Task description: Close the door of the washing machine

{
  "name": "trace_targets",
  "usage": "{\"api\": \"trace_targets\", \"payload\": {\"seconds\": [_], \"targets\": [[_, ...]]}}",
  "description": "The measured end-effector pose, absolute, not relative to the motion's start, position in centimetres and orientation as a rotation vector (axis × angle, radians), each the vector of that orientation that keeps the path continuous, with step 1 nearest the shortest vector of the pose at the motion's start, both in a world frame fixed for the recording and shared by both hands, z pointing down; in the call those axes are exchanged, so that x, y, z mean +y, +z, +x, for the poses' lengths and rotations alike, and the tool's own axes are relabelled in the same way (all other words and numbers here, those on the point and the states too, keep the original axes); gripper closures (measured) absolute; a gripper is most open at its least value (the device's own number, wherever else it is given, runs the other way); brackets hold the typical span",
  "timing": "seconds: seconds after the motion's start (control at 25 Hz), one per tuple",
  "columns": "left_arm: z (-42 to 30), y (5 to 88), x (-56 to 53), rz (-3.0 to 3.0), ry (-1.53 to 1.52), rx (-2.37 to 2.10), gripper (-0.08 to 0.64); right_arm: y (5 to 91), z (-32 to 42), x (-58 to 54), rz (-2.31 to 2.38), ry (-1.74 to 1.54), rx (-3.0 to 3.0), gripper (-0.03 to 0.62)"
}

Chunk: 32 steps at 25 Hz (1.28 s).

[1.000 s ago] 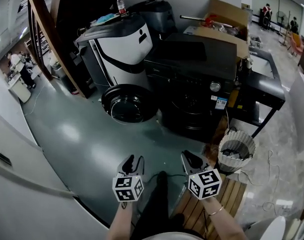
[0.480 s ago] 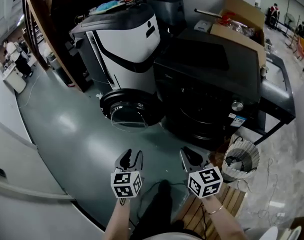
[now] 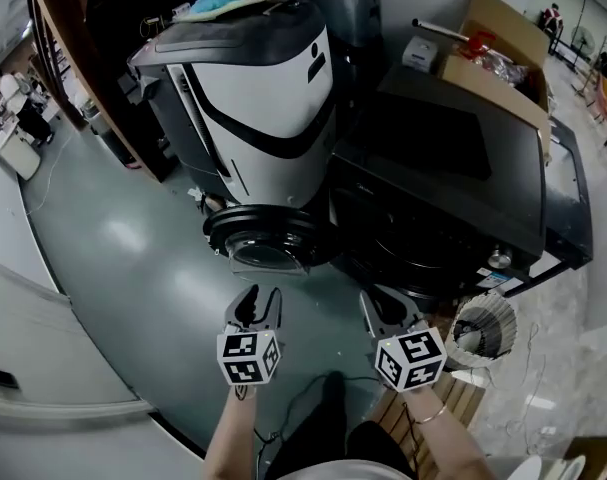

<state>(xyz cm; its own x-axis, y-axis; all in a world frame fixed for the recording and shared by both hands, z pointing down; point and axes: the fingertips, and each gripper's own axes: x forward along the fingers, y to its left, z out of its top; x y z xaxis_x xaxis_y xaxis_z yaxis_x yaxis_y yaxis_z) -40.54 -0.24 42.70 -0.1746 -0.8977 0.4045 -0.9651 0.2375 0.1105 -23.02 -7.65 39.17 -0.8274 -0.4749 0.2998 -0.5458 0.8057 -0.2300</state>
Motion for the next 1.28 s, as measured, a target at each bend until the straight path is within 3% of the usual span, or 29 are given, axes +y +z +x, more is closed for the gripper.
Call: {"api": "trace_targets", "payload": {"seconds": [0.8, 1.28], "targets": [[-49.2, 41.9, -8.3, 1.643, 0.361, -2.130, 0.378, 38.0, -31.2, -16.1, 0.660, 0.443, -2.721, 0.515], [-56.1, 47.2, -18.7, 1.703, 0.846, -1.979, 0.358, 41.6, -37.6, -23.8, 0.492, 0.487, -2.692, 0.513]]}}
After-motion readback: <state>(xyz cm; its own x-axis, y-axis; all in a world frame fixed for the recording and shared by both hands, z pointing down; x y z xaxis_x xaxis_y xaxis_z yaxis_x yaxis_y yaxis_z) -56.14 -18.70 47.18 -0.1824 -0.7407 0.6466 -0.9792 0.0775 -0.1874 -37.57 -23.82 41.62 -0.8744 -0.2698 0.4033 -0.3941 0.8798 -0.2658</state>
